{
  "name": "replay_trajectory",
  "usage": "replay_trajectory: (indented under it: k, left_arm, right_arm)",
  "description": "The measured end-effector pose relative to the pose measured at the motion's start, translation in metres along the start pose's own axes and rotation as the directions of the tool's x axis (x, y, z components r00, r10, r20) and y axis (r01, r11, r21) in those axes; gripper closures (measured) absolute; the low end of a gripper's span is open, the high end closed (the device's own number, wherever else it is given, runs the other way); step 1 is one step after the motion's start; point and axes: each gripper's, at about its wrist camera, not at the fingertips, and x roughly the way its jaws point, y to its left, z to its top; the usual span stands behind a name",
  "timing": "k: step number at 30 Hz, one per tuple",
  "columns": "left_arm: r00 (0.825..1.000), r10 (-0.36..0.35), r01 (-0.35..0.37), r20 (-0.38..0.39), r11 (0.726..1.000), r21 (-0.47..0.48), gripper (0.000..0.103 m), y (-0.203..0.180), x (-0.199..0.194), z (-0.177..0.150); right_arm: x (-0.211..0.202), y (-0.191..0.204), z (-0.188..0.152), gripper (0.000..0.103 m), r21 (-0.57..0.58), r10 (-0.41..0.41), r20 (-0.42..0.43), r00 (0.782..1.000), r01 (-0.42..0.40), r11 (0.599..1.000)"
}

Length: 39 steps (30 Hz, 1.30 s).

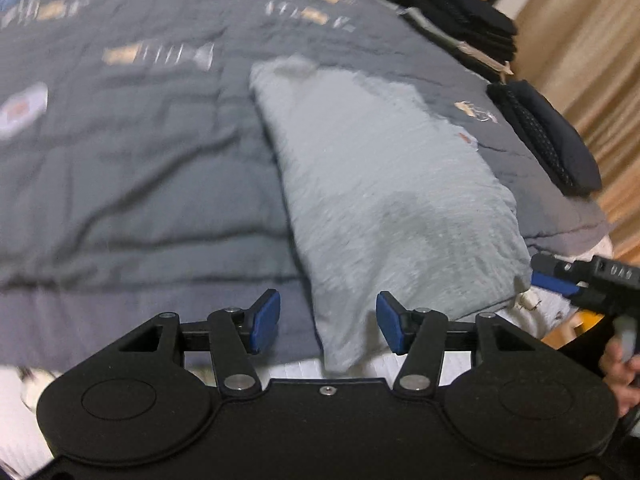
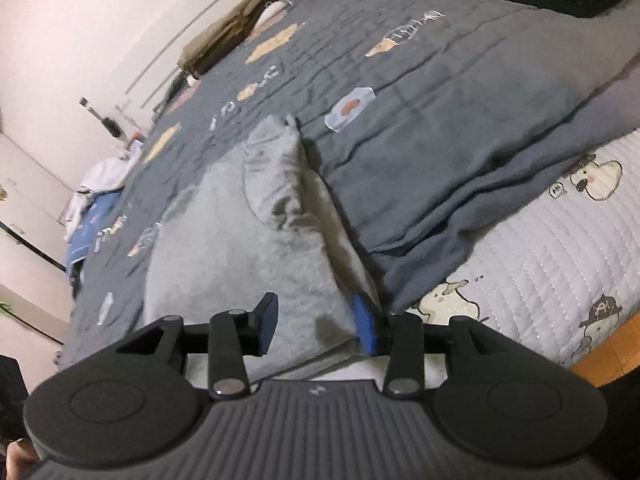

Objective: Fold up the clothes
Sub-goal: 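Open both grippers and pat the folded grey shirt flat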

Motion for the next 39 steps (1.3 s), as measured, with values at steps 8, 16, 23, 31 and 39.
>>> replay_trajectory:
  k: [8, 16, 23, 31, 39]
  left_arm:
    - [0.989, -0.122, 0.114, -0.086, 0.989, -0.093, 0.068, 0.007, 0.023, -0.004]
    - [0.992, -0.122, 0.122, -0.009, 0.992, -0.021, 0.097, 0.007, -0.002, -0.003]
    - [0.994, -0.109, 0.109, 0.004, 0.994, 0.024, 0.096, 0.009, -0.016, -0.003]
    - [0.998, -0.043, 0.040, 0.039, 0.997, 0.070, 0.064, 0.002, -0.018, -0.001]
    - [0.989, -0.057, 0.047, 0.137, 0.996, 0.075, 0.051, -0.008, -0.025, 0.003]
  right_arm:
    - [0.011, -0.004, -0.001, 0.076, 0.047, 0.062, -0.021, 0.998, -0.061, 0.997]
    - [-0.003, -0.006, -0.003, 0.098, 0.061, 0.093, 0.007, 0.996, -0.093, 0.994]
    - [-0.012, -0.007, -0.004, 0.098, 0.048, 0.082, 0.012, 0.997, -0.083, 0.995]
    - [-0.003, -0.004, -0.004, 0.097, -0.023, 0.014, -0.047, 0.999, -0.015, 1.000]
    - [-0.011, -0.002, -0.004, 0.093, -0.053, -0.062, -0.026, 0.998, 0.060, 0.997]
